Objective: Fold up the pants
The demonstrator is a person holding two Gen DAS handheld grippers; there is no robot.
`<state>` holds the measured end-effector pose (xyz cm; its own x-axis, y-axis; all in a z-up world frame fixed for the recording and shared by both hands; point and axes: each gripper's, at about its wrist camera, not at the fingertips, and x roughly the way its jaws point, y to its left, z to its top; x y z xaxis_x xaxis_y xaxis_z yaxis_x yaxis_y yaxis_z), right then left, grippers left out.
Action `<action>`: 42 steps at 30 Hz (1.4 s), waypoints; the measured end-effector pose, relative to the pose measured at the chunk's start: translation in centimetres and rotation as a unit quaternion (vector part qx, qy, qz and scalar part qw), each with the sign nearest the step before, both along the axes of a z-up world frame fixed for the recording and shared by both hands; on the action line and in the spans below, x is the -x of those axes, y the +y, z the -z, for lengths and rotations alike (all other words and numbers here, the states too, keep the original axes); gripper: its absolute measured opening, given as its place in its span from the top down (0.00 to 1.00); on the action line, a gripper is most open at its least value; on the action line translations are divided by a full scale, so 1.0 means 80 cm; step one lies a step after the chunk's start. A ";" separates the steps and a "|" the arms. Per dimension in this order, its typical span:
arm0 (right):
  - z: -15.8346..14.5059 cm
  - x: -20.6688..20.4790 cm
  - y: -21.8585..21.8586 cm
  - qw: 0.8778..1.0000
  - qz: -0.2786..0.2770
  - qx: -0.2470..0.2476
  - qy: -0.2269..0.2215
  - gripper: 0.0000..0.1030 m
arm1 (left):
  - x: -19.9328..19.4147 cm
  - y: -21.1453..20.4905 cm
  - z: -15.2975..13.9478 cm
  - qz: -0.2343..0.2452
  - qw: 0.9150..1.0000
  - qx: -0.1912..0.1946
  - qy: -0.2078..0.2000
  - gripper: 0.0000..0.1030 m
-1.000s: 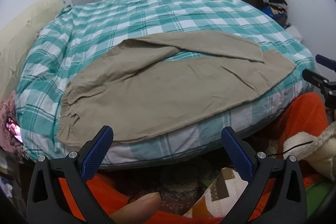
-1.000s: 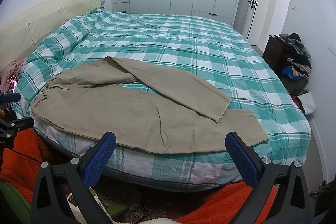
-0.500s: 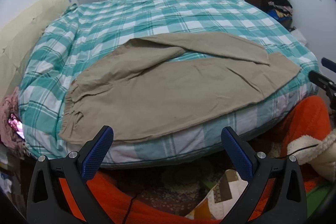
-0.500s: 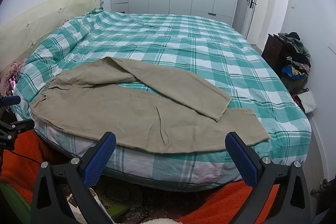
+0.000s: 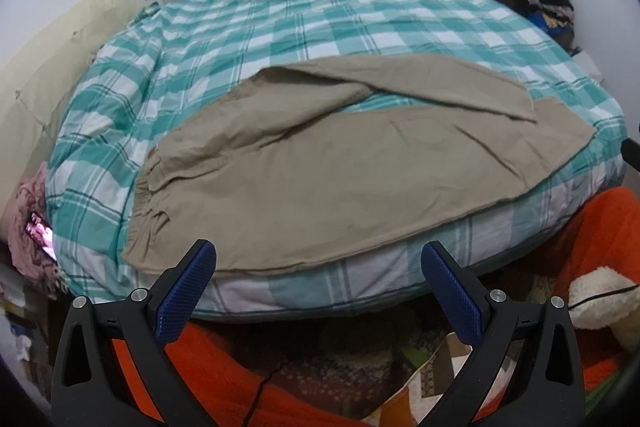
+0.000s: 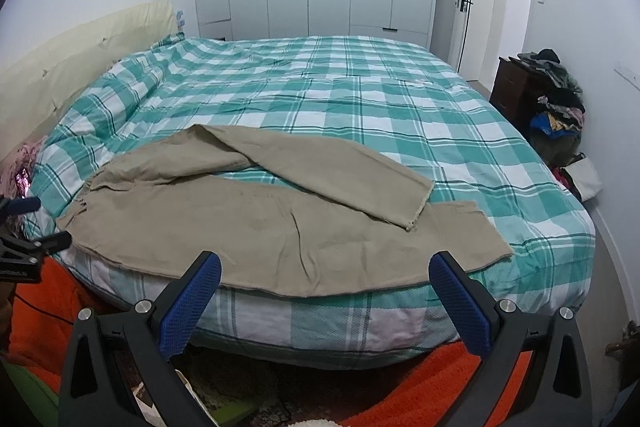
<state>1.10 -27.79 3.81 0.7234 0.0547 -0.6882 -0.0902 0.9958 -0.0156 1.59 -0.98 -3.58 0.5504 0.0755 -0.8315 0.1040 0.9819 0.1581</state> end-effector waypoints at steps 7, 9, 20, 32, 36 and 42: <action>0.012 -0.007 -0.008 1.000 0.007 -0.025 0.012 0.00 | -0.004 -0.007 0.009 -0.001 1.000 -0.008 0.013 0.01; 0.012 -0.008 -0.007 1.000 0.001 -0.025 0.004 0.00 | -0.006 -0.008 0.012 0.000 1.000 -0.009 0.018 0.01; 0.035 -0.012 0.014 0.998 -0.041 -0.024 0.035 0.00 | -0.016 -0.008 0.024 -0.004 0.999 -0.009 0.036 0.01; 0.106 -0.179 -0.056 0.977 -0.124 0.164 0.062 0.22 | -0.021 0.006 0.034 -0.032 0.998 0.001 0.054 0.01; 0.155 -0.227 -0.057 0.959 -0.171 0.197 0.112 0.30 | -0.026 0.014 0.041 -0.045 0.997 -0.003 0.067 0.01; 0.213 -0.261 -0.063 0.940 -0.189 0.243 0.149 0.32 | -0.033 0.014 0.049 -0.049 0.996 -0.004 0.079 0.01</action>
<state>22.01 -32.84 -13.27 0.4873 -0.1028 -0.8671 -0.5087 0.7737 -0.3777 4.21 0.18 -7.47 0.4021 0.1302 -0.9063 0.0316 0.9873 0.1558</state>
